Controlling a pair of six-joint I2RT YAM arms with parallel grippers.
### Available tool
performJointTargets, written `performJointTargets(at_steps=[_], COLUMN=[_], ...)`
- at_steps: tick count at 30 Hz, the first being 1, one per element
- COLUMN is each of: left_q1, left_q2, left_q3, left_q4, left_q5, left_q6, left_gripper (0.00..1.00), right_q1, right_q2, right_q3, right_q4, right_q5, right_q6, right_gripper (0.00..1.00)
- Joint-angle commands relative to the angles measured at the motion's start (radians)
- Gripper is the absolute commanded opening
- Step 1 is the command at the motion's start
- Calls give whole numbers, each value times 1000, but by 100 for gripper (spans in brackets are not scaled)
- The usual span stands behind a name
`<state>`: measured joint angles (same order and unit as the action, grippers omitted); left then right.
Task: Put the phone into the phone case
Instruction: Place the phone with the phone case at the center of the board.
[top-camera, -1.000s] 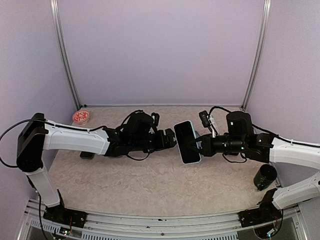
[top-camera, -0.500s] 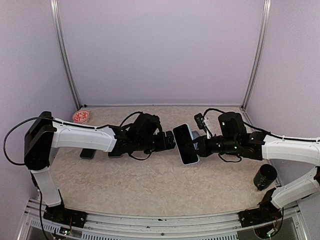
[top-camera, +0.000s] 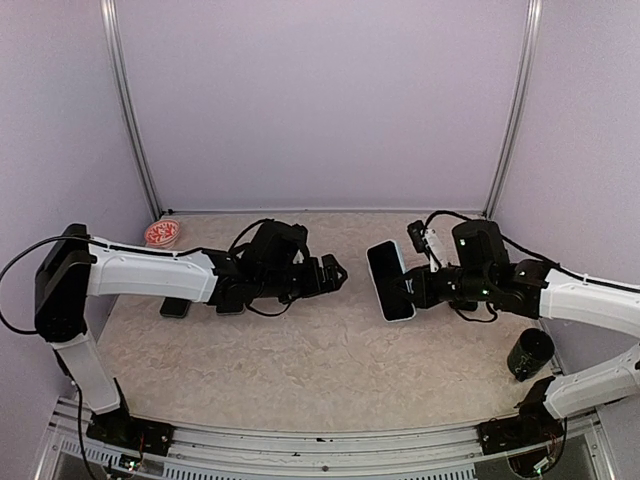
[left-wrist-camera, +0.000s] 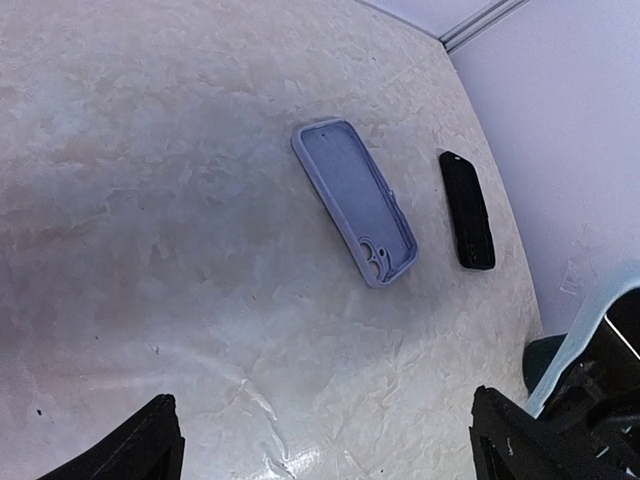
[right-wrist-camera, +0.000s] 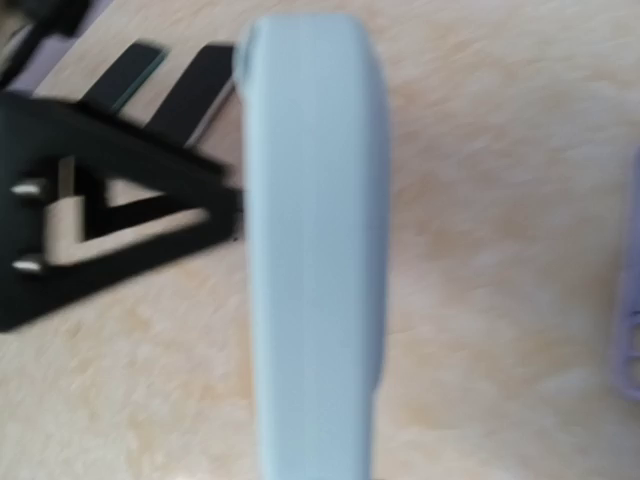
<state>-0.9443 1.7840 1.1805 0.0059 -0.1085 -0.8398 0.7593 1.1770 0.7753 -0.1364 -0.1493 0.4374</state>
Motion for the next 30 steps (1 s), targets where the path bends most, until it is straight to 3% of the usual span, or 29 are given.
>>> performJointTargets(at_steps=[1, 11, 19, 30], left_q1=[36, 94, 157, 298], left_q2=[-87, -196, -326, -531], left_q3=[-67, -181, -228, -354], left_q4=[31, 23, -63, -159], left_q5=[17, 17, -23, -46], left_q6=[-1, 4, 20, 33], left_gripper=[99, 99, 99, 99], right_q1=[-110, -334, -333, -211], right_q2=[-63, 60, 391, 770], right_q3=[44, 89, 208, 476], right_q4=[-14, 17, 216, 275], right_q5=[-18, -302, -551, -469], right_q6=[-13, 20, 174, 317], right_gripper=[0, 0, 0, 0])
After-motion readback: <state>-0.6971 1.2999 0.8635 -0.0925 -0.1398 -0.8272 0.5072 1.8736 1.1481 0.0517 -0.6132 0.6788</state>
